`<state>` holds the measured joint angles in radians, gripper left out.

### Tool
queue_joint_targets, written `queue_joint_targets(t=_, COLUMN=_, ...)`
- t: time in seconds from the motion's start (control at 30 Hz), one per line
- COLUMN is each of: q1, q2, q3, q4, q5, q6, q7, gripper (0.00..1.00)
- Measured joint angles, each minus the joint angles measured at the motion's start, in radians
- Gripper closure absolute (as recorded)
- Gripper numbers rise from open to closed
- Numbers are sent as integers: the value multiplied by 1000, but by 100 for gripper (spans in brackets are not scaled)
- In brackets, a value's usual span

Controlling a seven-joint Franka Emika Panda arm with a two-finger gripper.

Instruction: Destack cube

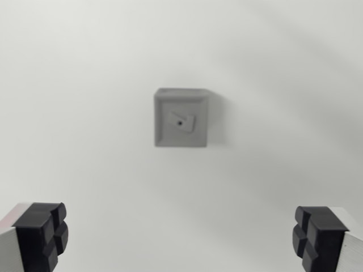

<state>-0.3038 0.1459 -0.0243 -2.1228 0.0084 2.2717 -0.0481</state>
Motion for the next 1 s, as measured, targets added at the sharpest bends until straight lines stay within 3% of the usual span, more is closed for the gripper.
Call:
queue_joint_targets(t=0.57, q1=0, q2=-65, q3=0, q4=60, q5=-1, q6=-125, q7=1, gripper=0)
queue_joint_targets(t=1.0, q1=0, q2=-82, q3=0, q4=84, q5=-1, q6=-167, q7=1, gripper=0)
